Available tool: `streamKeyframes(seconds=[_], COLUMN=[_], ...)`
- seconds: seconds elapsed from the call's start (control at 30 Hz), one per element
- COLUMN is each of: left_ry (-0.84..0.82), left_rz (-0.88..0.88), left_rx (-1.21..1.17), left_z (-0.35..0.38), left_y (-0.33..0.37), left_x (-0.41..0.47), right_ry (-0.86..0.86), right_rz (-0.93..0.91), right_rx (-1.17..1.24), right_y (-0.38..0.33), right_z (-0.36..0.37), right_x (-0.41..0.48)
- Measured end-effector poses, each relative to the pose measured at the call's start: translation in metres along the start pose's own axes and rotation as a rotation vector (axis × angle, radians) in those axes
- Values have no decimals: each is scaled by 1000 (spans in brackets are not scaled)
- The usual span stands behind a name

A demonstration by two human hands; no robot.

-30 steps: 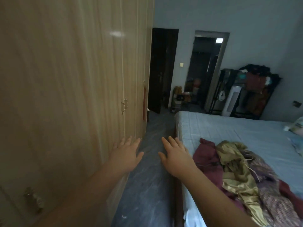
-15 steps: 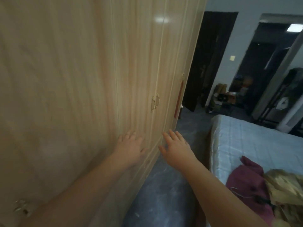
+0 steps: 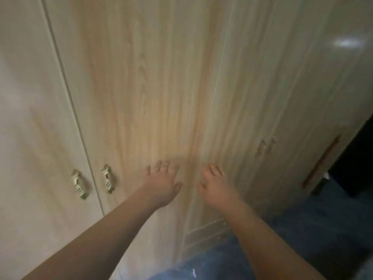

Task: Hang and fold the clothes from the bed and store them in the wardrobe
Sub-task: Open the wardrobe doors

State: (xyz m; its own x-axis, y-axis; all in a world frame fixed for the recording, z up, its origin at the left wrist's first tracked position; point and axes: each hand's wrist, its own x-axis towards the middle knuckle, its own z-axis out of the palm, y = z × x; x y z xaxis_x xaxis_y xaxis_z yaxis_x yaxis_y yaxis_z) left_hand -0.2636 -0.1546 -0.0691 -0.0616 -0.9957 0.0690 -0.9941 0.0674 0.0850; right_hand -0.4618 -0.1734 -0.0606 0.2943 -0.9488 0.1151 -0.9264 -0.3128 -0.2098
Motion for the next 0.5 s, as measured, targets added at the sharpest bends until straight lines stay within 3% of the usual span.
streamKeyframes(seconds=[0.23,0.5], left_ry=[1,30], left_rz=[-364,-616], left_rx=[53,111], left_z=[-16,-38], left_y=[-28,-63], left_x=[-130,-227], right_ry=[-12,-30], right_rz=[-391,-606], right_rx=[23,145], right_y=[-71,-146], right_z=[15,21], right_x=[-38,-65])
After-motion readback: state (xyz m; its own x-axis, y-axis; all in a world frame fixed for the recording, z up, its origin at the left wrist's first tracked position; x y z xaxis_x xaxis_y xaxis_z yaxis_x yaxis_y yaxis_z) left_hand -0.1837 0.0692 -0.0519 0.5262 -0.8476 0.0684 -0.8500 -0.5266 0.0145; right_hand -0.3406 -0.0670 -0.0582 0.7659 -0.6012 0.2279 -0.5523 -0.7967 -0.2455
